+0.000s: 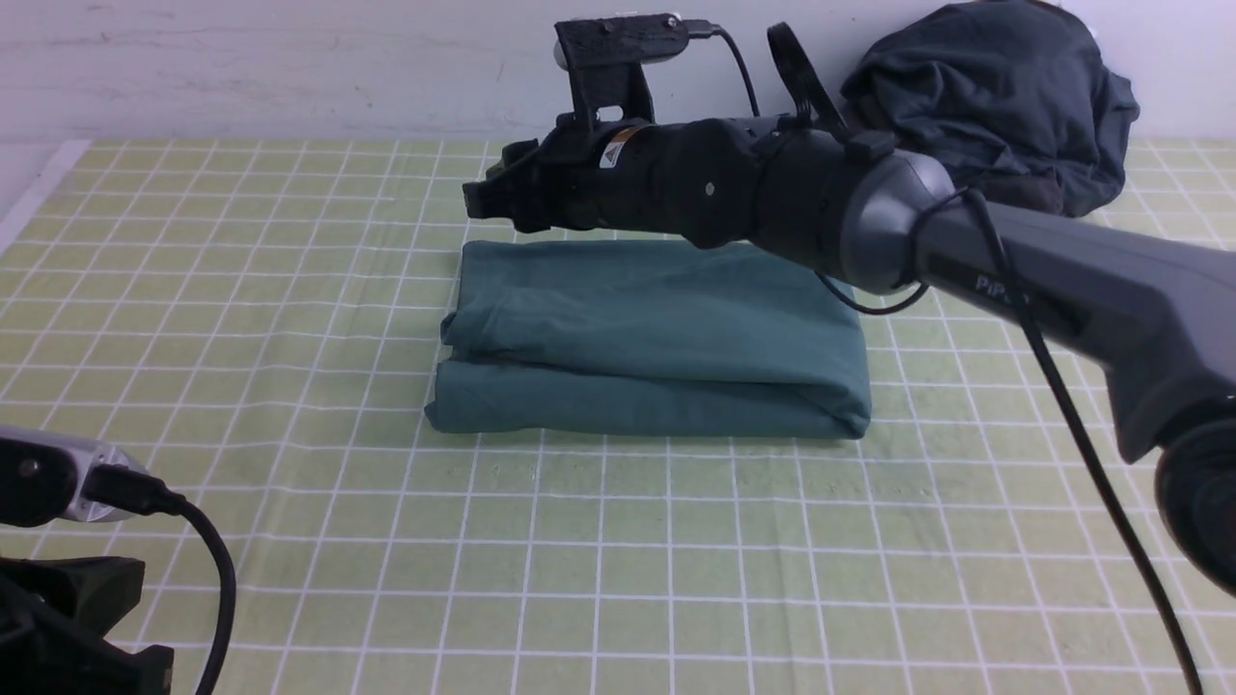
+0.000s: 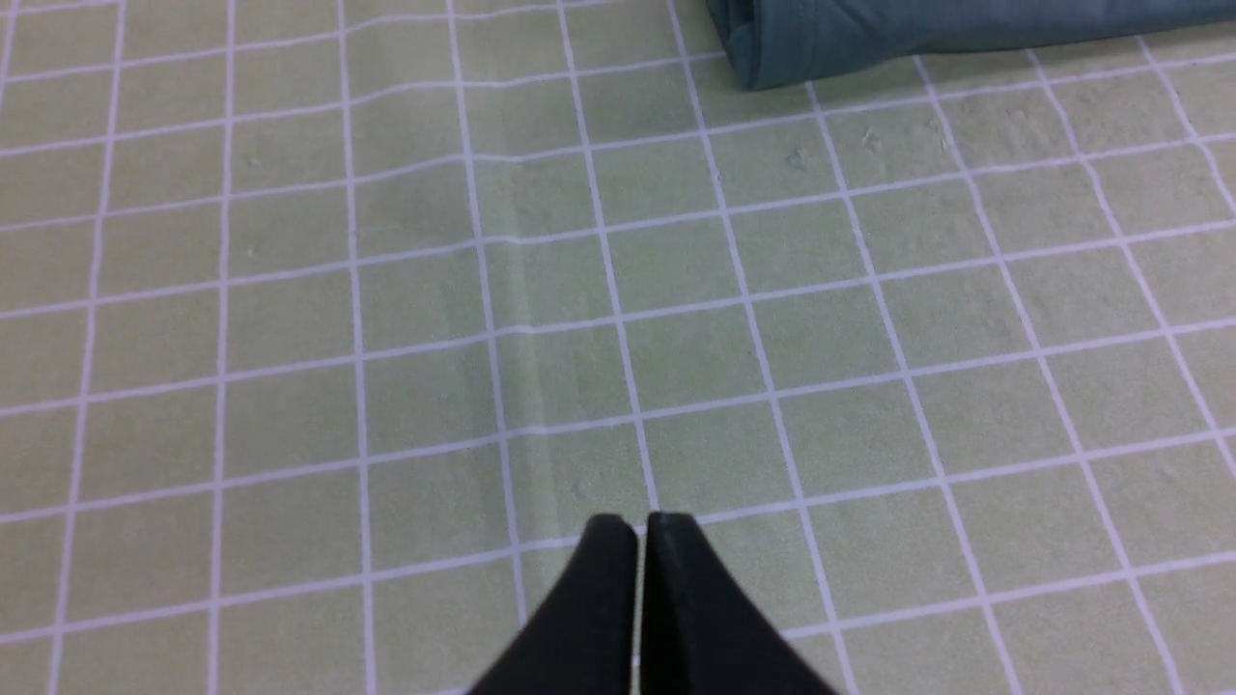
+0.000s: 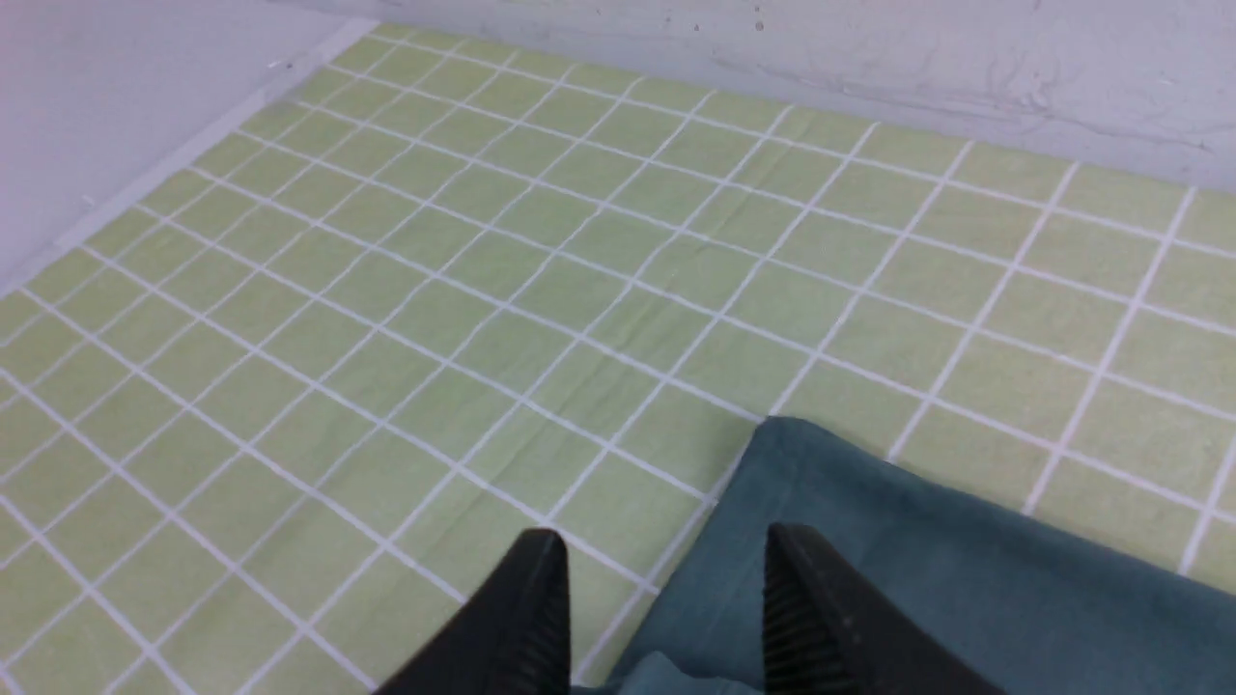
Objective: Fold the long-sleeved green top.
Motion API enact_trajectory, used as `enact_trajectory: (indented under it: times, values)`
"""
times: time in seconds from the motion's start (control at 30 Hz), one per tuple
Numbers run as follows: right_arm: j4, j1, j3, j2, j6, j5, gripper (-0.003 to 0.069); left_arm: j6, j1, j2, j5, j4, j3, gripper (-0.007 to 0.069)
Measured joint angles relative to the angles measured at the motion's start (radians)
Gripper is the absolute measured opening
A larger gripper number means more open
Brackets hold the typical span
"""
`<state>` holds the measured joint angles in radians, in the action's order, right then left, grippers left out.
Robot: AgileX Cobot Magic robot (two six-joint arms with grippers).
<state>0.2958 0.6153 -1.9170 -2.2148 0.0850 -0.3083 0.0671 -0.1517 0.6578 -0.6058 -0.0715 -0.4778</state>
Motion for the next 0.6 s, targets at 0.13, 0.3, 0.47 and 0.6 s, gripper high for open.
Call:
enact_trajectory:
  times: [0.13,0.3,0.47,0.6]
  values:
    - [-0.024,-0.01,-0.001,-0.002,0.018,-0.042,0.0244,0.0,0.0,0.0,0.002,0.0,0.0,-0.0001]
    - [0.02,-0.005,-0.004,-0.085,0.017,-0.052,0.009,0.0,0.0,0.0,0.02,0.0,0.0,-0.0001]
    - [0.04,0.056,-0.004,-0.198,0.047,-0.003,-0.0001,0.0,0.0,0.0,0.033,0.0,0.008,-0.0001]
    - [0.004,0.092,-0.004,-0.227,0.12,0.037,-0.001,0.0,0.0,0.0,0.033,0.0,0.008,-0.0001]
